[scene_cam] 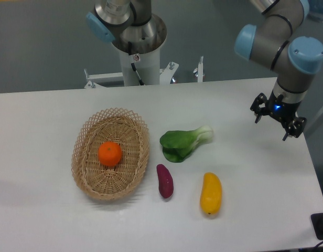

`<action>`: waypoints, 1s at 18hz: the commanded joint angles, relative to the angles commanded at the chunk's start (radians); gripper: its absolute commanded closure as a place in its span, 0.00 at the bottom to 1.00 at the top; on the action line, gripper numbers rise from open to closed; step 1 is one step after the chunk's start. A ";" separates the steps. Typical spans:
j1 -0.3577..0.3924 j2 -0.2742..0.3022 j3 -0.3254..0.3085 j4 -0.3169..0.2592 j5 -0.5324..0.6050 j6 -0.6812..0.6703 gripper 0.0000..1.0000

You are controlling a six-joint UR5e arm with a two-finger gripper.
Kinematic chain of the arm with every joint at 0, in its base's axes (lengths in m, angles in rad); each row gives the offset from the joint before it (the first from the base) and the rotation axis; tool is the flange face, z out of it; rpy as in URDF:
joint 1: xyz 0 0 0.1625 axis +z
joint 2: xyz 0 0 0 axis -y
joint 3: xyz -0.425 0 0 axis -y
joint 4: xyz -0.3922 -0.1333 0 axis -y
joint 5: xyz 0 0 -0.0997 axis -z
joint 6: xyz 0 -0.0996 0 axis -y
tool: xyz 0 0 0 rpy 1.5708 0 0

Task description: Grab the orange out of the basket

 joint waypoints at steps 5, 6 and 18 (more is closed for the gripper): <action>0.000 0.000 0.002 -0.002 0.000 0.000 0.00; 0.000 0.000 0.002 -0.002 0.000 0.000 0.00; -0.011 0.002 -0.009 -0.008 0.035 -0.017 0.00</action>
